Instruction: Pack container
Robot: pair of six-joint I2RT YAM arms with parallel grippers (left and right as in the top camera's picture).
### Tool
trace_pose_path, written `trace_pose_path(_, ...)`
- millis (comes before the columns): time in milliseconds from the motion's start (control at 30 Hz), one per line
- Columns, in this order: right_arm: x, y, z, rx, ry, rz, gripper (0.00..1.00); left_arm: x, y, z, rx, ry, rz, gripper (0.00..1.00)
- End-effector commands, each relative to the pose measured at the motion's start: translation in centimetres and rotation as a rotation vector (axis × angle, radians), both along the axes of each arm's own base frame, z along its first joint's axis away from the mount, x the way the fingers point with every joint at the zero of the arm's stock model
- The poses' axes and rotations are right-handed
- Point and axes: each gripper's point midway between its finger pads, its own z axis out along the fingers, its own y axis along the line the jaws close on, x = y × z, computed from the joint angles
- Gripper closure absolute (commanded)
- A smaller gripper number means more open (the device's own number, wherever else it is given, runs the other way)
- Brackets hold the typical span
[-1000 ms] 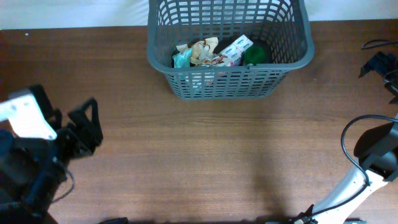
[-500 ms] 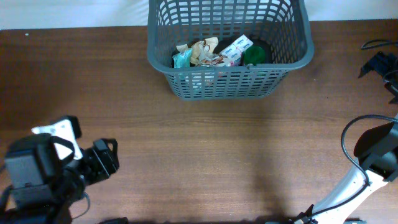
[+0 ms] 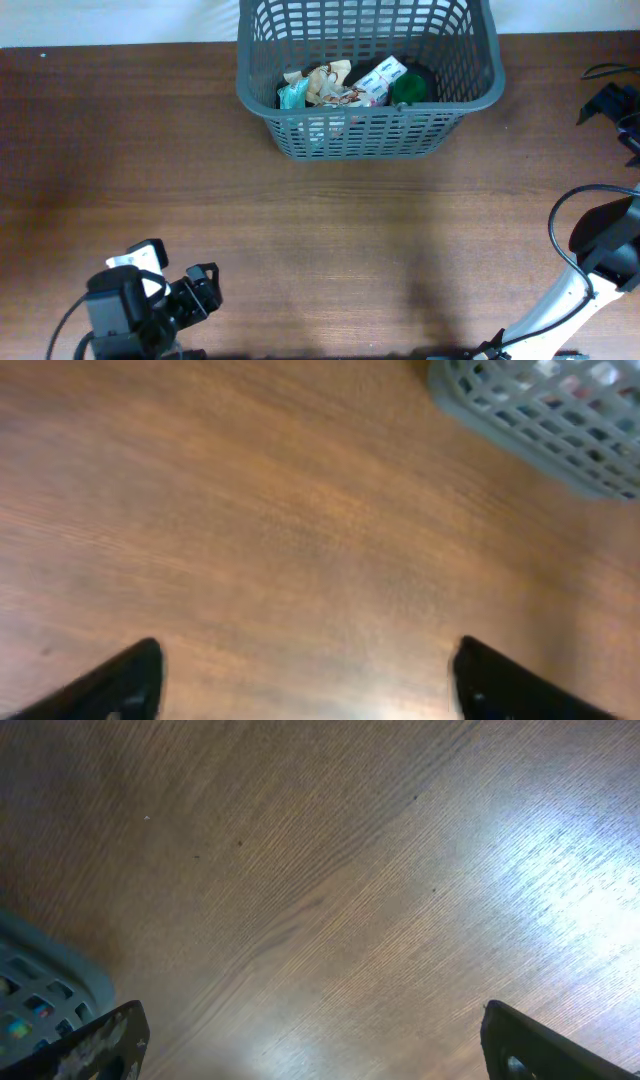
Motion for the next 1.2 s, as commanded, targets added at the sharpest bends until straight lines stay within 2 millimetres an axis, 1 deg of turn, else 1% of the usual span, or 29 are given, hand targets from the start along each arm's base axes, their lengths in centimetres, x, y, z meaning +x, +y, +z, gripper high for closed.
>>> trace_pose_path(0,-0.1,0.2,0.4,0.005,-0.011,-0.009,0.01,0.7,-0.3,-1.7,-0.061,0.004,0.029,0.01)
trace_pose_path(100,-0.1,0.2,0.4,0.005,-0.011,-0.009,0.01,1.4,-0.2,-2.7,-0.068,-0.001,0.040,0.01)
trace_pose_path(167,-0.1,0.2,0.4,0.005,-0.011,-0.009,0.01,1.4,-0.2,-3.2,-0.069,0.004,0.040,0.01)
trace_pose_path(333,-0.1,0.2,0.4,0.005,-0.011,-0.009,0.01,1.4,-0.2,-3.3,-0.068,0.008,0.040,0.01)
trace_pose_path(500,-0.1,0.2,0.4,0.005,-0.011,-0.009,0.01,0.4,-0.2,-4.0,-0.069,0.059,0.046,0.01)
trace_pose_path(633,-0.1,0.2,0.4,0.005,-0.011,-0.009,0.01,0.4,0.0,-4.1,-0.056,0.059,0.055,0.01)
trace_pose_path(767,-0.1,0.2,0.4,0.005,-0.011,-0.009,0.01,1.3,0.1,-3.4,-0.037,0.009,0.036,0.01)
trace_pose_path(1000,-0.1,0.2,0.4,0.005,-0.011,-0.009,0.01,5.1,0.7,0.3,0.101,-0.227,-0.076,0.01)
trace_pose_path(1067,-0.1,0.2,0.4,0.005,-0.011,-0.009,0.01,5.7,0.8,1.0,0.139,-0.268,-0.105,0.01)
trace_pose_path(1167,-0.1,0.2,0.4,0.005,-0.011,-0.009,0.01,5.9,0.8,1.2,0.182,-0.286,-0.142,0.01)
